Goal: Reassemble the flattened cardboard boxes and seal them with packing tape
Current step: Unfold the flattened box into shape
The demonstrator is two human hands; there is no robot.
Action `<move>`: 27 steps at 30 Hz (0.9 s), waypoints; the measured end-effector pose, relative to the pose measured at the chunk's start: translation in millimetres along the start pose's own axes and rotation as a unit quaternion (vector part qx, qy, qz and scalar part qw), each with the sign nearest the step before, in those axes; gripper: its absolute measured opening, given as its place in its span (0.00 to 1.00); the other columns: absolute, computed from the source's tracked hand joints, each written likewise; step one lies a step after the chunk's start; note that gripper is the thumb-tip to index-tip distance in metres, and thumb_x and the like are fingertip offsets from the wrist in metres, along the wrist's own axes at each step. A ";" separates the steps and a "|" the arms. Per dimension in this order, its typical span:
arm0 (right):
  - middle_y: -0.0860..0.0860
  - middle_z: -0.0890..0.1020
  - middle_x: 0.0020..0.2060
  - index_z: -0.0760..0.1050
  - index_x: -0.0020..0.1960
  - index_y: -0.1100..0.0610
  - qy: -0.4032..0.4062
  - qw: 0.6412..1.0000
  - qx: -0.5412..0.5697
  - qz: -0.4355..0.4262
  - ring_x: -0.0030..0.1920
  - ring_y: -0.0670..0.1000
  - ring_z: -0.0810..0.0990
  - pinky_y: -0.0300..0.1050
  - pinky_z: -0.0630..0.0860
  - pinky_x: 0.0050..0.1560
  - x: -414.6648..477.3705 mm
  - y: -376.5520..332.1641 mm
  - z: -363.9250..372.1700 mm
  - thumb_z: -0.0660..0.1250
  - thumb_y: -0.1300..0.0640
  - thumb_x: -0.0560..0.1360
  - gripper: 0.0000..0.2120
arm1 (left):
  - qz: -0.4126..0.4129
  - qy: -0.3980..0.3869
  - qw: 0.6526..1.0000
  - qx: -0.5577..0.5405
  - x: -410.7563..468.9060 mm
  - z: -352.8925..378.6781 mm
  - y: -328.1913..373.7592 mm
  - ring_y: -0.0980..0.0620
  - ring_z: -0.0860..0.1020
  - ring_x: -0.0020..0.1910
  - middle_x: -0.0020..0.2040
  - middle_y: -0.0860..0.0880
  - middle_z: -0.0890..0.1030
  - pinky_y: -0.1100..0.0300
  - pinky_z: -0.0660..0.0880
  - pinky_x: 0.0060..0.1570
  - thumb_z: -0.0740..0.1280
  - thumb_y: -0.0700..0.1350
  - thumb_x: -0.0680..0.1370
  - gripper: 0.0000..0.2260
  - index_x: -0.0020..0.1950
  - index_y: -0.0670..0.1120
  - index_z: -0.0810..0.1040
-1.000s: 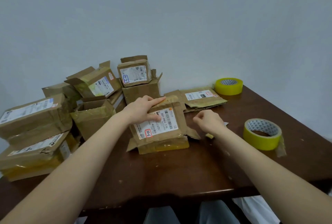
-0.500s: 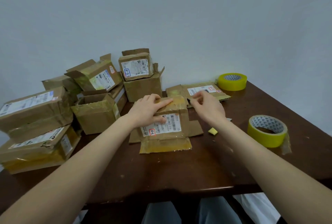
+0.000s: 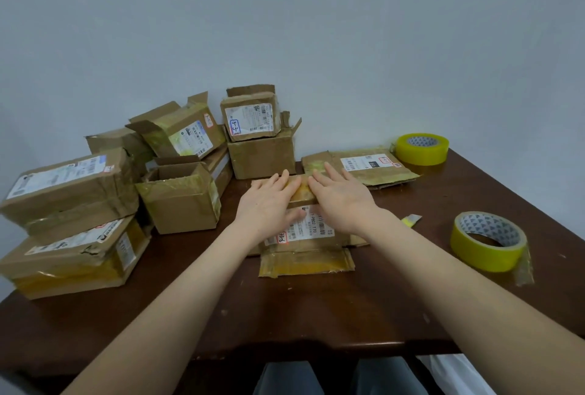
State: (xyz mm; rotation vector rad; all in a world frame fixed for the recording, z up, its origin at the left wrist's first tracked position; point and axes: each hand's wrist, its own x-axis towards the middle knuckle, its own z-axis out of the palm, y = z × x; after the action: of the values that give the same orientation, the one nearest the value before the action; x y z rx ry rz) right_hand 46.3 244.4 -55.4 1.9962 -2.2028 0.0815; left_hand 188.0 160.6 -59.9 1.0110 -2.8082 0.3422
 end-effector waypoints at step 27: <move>0.53 0.52 0.77 0.50 0.78 0.56 0.051 0.972 0.174 0.147 0.76 0.56 0.56 0.51 0.62 0.71 -46.7 0.6 4.7 0.59 0.55 0.79 0.32 | -0.072 -0.012 0.997 -0.020 -6.9 -7.7 31.4 0.50 0.53 0.77 0.79 0.50 0.52 0.44 0.52 0.74 0.58 0.50 0.81 0.26 0.77 0.57 0.53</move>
State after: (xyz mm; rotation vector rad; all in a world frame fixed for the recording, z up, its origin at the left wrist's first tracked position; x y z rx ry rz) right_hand 49.6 289.6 -67.5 1.7456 -2.5378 0.6323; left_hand 173.6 190.3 -59.1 1.2068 -2.7312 0.2578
